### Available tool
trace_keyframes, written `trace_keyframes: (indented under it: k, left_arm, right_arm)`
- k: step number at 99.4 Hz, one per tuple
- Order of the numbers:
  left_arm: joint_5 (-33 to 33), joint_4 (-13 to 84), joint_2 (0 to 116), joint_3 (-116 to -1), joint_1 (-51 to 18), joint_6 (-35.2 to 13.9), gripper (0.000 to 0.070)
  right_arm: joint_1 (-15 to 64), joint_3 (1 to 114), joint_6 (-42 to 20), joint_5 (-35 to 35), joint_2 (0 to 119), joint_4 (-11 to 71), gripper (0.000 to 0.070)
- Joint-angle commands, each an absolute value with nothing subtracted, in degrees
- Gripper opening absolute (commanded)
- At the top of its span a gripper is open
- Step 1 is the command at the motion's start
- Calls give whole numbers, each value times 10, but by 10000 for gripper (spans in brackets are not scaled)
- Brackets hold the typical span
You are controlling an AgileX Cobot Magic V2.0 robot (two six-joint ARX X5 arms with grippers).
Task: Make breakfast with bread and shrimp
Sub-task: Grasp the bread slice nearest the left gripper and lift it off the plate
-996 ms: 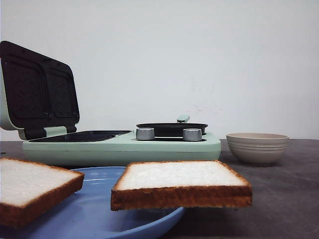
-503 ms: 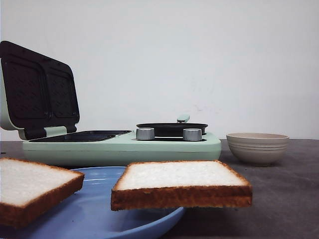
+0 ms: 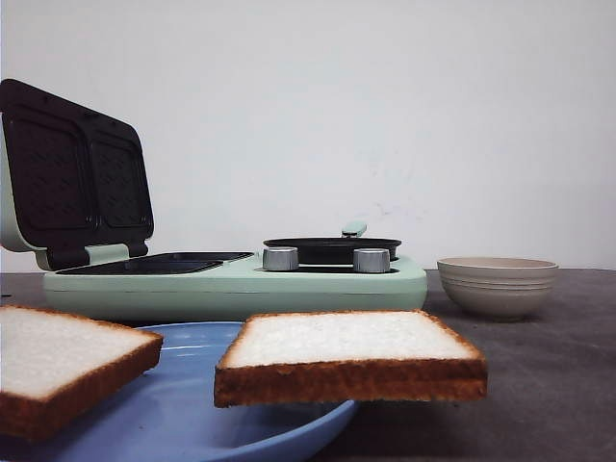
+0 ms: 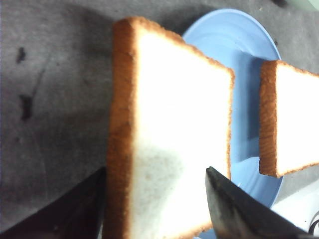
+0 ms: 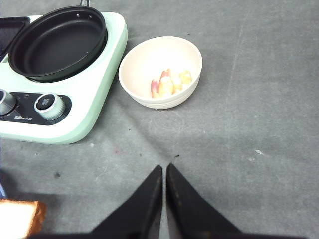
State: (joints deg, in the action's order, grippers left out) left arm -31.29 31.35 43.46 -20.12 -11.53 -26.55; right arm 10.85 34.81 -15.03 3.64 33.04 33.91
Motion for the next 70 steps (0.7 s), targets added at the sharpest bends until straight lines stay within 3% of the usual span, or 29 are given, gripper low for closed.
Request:
trace_keyframes:
  k: [1, 20, 48, 70]
  left_arm:
    - [-312, 306, 438, -203, -117, -267, 221]
    - [-312, 305, 438, -203, -117, -267, 0]
    - [-306, 287, 437, -203, -117, -269, 3]
    - [-341, 211, 436, -209, -118, -314, 4]
  right_arm:
    - [110, 356, -146, 43, 332, 333, 3]
    - [110, 356, -146, 46, 332, 333, 3]
    - [110, 356, -146, 46, 332, 333, 3]
    - [110, 356, -146, 46, 332, 335, 3]
